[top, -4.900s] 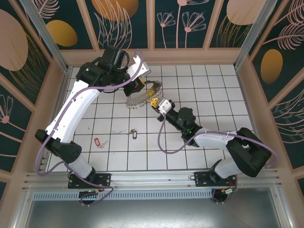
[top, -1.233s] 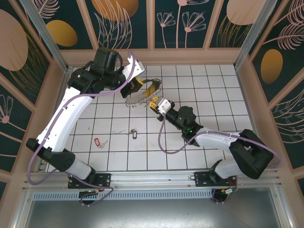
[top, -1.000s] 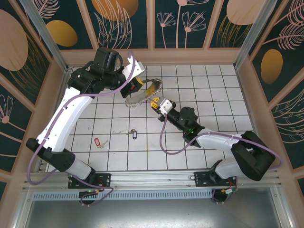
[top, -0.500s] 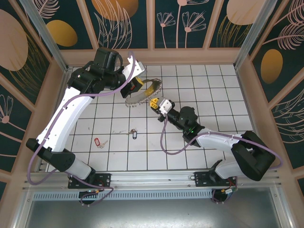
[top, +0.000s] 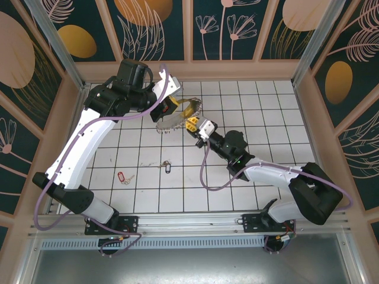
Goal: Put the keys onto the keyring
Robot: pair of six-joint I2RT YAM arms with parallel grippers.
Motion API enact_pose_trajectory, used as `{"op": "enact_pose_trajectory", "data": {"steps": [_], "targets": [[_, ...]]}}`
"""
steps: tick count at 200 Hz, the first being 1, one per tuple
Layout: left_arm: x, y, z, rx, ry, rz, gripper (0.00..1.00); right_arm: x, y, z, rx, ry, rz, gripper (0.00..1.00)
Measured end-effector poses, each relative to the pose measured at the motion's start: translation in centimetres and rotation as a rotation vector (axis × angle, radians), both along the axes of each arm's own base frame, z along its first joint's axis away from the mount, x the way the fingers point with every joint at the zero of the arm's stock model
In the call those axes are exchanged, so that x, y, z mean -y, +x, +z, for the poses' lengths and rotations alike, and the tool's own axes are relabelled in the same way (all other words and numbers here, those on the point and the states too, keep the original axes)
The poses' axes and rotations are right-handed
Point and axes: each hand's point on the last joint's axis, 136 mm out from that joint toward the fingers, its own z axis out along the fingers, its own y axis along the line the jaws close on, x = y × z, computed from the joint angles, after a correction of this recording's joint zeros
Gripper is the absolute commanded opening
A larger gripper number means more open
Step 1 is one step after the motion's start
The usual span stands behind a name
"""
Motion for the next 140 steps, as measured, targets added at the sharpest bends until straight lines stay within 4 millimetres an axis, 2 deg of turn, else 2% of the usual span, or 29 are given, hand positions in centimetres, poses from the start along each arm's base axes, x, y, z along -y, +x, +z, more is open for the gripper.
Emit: {"op": "enact_pose_trajectory", "data": {"steps": [97,140], "targets": [[-0.1,0.1,0.0,0.003,0.004,0.006,0.00,-0.1,1.1,-1.2,-0.026,-0.018,-0.044,0.16],[-0.1,0.2,0.0,0.004,0.005,0.008,0.00,-0.3,1.3,-1.2,-0.027,-0.019,-0.044,0.17]]}}
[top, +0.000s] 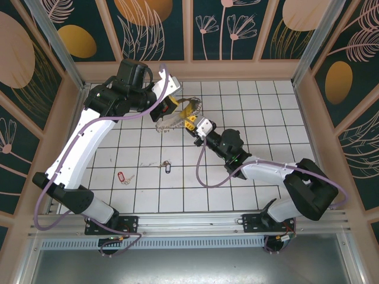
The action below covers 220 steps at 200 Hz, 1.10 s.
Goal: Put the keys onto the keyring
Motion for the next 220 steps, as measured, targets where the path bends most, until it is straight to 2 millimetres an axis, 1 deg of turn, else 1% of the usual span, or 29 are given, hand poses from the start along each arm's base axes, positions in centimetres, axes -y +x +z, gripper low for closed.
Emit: {"op": "enact_pose_trajectory", "data": {"steps": [46,134,167,220], "targets": [[-0.10,0.12,-0.02,0.002,0.003,0.006,0.00,-0.11,-0.05,0.01,0.000,-0.001,0.006,0.19],[-0.10,0.12,-0.02,0.002,0.003,0.006,0.00,-0.40,-0.37,-0.13,0.000,-0.008,0.031,0.20],[-0.09,0.15,0.01,0.004,0.003,0.006,0.00,-0.50,-0.27,0.12,0.003,-0.009,0.030,0.21],[-0.15,0.24,-0.01,0.007,0.006,0.011,0.00,-0.48,0.22,0.06,0.002,-0.012,0.008,0.14]]}}
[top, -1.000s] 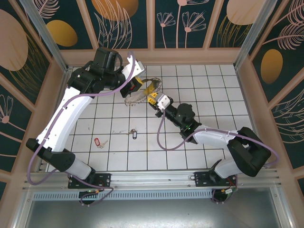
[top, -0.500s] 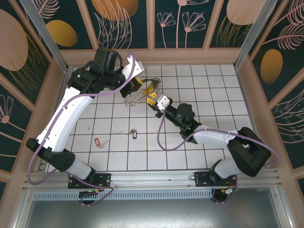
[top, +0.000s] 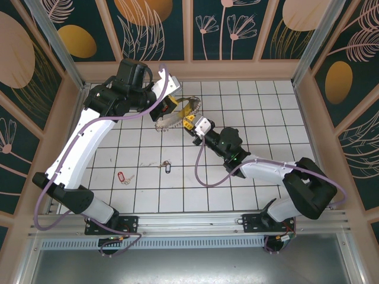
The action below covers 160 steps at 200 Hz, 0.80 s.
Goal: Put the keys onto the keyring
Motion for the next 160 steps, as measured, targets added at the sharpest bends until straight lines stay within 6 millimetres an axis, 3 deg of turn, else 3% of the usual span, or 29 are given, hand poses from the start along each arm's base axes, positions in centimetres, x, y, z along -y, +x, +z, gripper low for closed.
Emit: {"op": "enact_pose_trajectory", "data": {"steps": [160], "targets": [[-0.08,0.11,-0.28,-0.004,0.005,0.005,0.00,0.06,0.69,-0.62,0.006,-0.025,-0.036,0.14]]}}
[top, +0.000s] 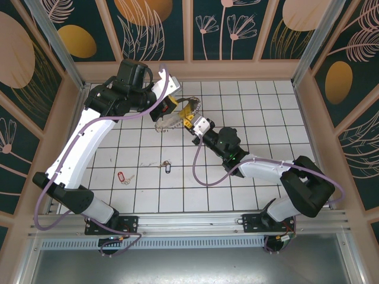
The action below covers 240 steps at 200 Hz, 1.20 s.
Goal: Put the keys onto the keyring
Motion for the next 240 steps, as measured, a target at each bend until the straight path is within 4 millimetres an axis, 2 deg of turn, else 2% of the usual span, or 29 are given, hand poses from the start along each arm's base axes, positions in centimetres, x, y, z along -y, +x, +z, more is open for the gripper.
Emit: {"op": "enact_pose_trajectory", "data": {"steps": [103,178,197,208,240], "targets": [[0.0,0.0,-0.4,-0.009,0.005,0.000,0.00,0.0,0.0,-0.1,-0.002,-0.003,0.002,0.16],[0.0,0.0,-0.4,-0.009,0.006,0.001,0.00,0.1,-0.3,-1.3,-0.020,-0.022,0.008,0.15],[0.0,0.0,-0.4,-0.009,0.006,0.001,0.00,0.1,-0.3,-1.3,-0.020,-0.022,0.008,0.13],[0.0,0.0,-0.4,-0.009,0.005,0.001,0.00,0.1,-0.3,-1.3,-0.015,-0.026,0.007,0.08],[0.0,0.0,-0.4,-0.008,0.005,0.001,0.00,0.1,-0.3,-1.3,-0.005,-0.034,0.007,0.02]]}}
